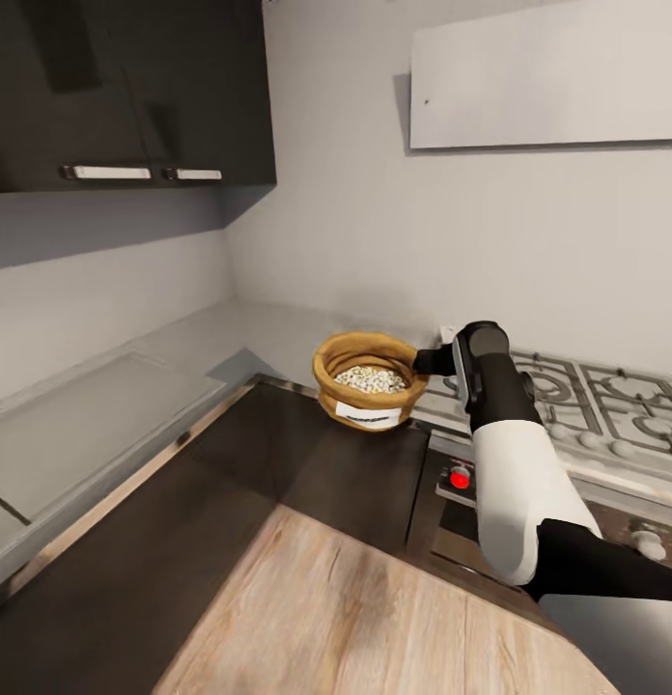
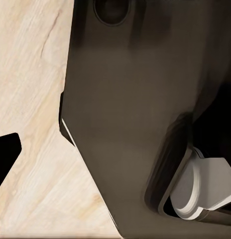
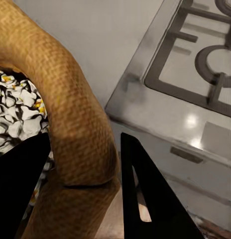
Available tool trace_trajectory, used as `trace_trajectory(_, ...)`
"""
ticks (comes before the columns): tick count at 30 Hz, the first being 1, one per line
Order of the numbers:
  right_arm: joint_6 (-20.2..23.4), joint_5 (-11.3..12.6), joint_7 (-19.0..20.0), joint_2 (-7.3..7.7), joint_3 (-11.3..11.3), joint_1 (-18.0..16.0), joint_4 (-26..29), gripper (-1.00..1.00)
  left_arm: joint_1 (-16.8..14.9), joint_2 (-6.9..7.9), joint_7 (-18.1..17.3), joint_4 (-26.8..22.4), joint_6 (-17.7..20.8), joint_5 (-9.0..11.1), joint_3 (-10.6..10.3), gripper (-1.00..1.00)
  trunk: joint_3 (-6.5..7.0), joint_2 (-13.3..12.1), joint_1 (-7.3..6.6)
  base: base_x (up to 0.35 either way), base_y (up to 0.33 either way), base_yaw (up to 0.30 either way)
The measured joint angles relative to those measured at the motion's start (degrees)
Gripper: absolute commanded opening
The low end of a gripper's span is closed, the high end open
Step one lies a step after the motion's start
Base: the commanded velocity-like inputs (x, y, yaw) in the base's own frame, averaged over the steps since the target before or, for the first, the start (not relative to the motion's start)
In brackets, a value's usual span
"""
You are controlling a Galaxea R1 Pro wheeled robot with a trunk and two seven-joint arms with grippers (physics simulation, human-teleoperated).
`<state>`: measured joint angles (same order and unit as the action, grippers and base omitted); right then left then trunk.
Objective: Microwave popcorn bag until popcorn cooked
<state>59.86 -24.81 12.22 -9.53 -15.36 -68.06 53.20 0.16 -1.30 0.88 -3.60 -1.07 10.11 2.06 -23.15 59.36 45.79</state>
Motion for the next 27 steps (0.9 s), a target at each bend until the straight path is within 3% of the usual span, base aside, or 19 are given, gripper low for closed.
trace_trajectory(20,0.0,0.0,0.3,-0.23,-0.1,0.0,-0.5,-1.00,0.0,0.07,0.0,0.0,0.0,0.0,0.0,1.00,0.00,0.0,0.00,-0.344,0.000,0.000)
trace_trajectory(27,0.0,0.0,0.2,-0.36,-0.1,0.0,-0.9,-1.00,0.0,0.16,0.0,0.0,0.0,0.0,0.0,1.00,0.00,0.0,-0.04,-0.044,0.000,0.000)
